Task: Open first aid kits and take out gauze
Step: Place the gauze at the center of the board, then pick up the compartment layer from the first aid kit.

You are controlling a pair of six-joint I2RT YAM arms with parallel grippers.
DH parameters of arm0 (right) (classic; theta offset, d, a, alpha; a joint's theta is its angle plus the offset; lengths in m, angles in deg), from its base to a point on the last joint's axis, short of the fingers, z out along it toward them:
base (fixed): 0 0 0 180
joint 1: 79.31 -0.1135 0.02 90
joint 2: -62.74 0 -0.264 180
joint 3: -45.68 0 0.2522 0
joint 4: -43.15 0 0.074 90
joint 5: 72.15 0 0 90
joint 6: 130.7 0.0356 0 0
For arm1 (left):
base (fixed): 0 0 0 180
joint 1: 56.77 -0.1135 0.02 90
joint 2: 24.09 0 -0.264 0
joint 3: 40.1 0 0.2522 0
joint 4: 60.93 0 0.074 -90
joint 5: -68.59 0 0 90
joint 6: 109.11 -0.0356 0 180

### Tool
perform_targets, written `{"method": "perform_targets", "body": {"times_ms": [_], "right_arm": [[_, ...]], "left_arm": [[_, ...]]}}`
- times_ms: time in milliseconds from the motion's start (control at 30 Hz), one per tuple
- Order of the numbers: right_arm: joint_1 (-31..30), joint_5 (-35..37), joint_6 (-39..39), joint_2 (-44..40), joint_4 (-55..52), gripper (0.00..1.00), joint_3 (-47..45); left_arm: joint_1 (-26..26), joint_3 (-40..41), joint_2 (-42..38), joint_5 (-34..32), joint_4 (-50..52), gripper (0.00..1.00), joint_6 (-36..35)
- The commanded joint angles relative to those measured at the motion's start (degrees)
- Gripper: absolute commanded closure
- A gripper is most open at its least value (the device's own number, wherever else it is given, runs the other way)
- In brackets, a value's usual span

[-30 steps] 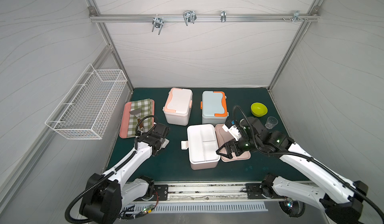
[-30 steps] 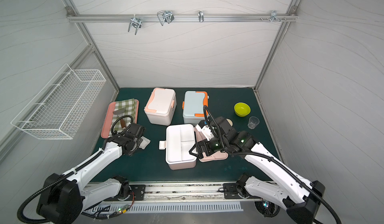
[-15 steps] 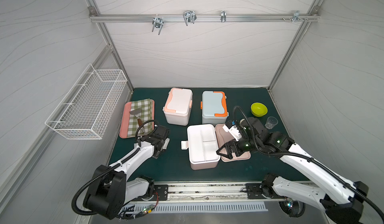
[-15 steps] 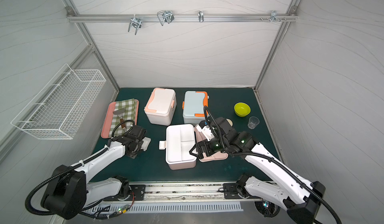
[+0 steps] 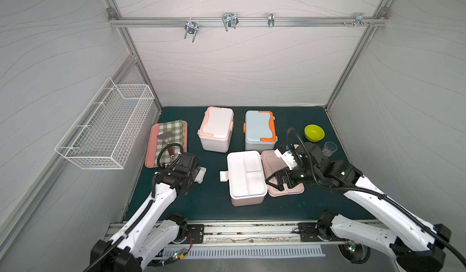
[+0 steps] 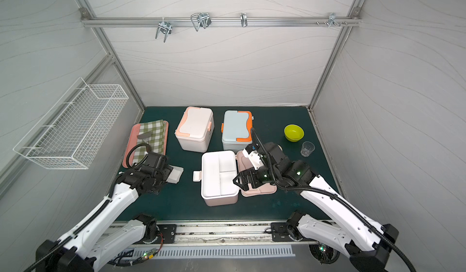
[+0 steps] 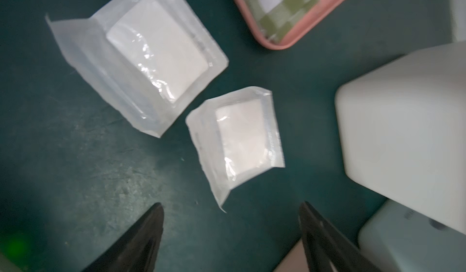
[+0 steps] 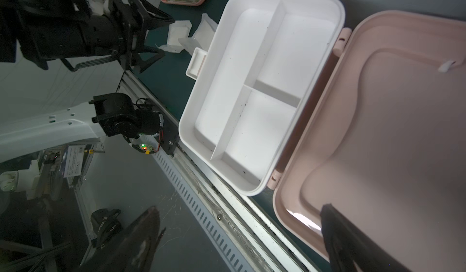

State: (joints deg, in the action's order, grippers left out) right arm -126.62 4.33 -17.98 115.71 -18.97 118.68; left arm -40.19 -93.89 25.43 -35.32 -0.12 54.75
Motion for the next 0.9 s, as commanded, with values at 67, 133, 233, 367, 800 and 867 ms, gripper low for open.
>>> {"method": "perform_targets", "body": {"times_ms": [67,133,233,367,800,867], "right_arm": [[-0.32,14.08,3.45,-3.19,-4.81,0.01,3.97],[-0.05,17.91,5.40,-3.73,-5.94,0.01,4.84],[1.56,17.96,7.05,-3.58,-6.52,0.01,5.90],[5.88,11.76,6.68,-1.29,-5.98,0.01,7.81],[-3.13,9.25,3.82,18.49,-3.72,0.06,19.04],[-4.97,11.05,3.86,22.17,-4.29,0.11,21.21]], "left_arm": [[-0.15,-11.71,-5.74,4.32,8.06,0.05,-14.30],[-0.14,-15.11,-6.19,6.41,9.96,0.02,-17.49],[-0.14,-18.26,-5.77,12.73,9.88,0.01,-20.67],[-0.15,-19.02,-3.86,16.95,11.31,0.01,-22.44],[-0.14,-10.13,-3.33,26.39,2.95,0.01,-22.92],[-0.14,-10.46,-2.10,26.77,3.25,0.01,-23.77]]}}
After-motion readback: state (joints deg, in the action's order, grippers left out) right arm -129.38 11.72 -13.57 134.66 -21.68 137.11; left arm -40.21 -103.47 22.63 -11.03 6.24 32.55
